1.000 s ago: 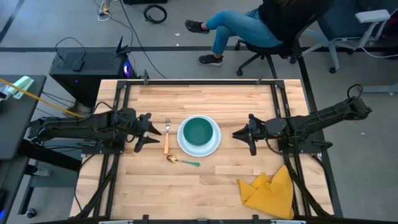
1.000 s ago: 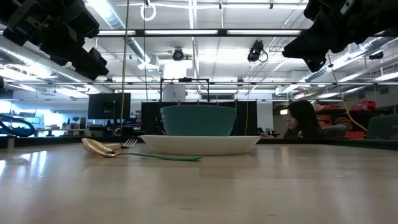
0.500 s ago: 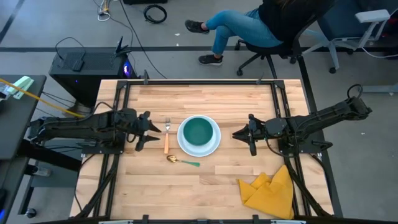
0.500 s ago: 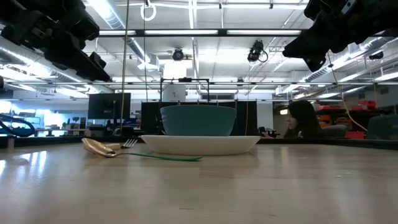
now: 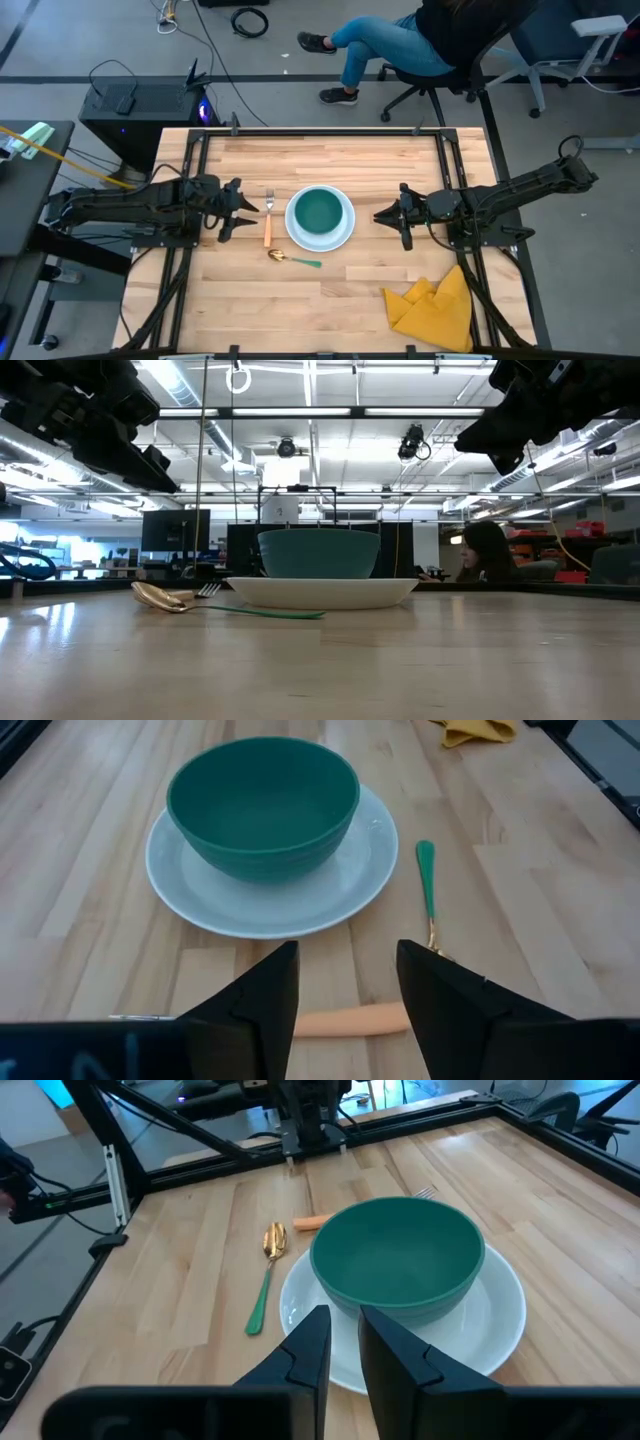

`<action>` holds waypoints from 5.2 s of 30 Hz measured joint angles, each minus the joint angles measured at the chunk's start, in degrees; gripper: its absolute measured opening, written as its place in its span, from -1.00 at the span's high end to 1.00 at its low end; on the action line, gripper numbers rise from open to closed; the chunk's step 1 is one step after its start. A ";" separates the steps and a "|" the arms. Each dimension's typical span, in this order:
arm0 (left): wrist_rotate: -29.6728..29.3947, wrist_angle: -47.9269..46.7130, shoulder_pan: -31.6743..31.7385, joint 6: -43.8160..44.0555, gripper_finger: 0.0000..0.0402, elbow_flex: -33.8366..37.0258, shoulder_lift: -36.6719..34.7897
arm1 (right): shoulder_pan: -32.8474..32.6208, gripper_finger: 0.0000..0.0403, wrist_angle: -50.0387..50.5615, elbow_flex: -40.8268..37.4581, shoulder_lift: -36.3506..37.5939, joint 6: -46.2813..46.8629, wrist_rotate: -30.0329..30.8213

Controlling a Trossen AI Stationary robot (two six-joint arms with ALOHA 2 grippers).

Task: Set table place
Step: Put the green spoon into the green bowl

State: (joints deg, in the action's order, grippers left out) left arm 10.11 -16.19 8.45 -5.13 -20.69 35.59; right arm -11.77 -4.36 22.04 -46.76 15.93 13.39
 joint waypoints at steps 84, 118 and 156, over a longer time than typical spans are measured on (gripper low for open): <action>-0.02 0.57 -0.02 0.49 0.12 0.02 0.01 | 1.08 0.68 19.38 64.96 -75.52 -15.44 -11.93; 0.00 2.30 0.00 0.47 0.10 0.02 0.02 | -2.19 0.68 23.35 68.99 -77.20 -13.20 -6.79; -0.02 2.45 -0.01 0.46 0.10 0.02 0.02 | -0.76 0.48 47.40 90.82 -86.89 -15.24 -2.95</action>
State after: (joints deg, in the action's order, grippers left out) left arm 10.09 -13.74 8.44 -4.67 -20.67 35.61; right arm -12.53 43.03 112.86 -133.65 0.69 10.44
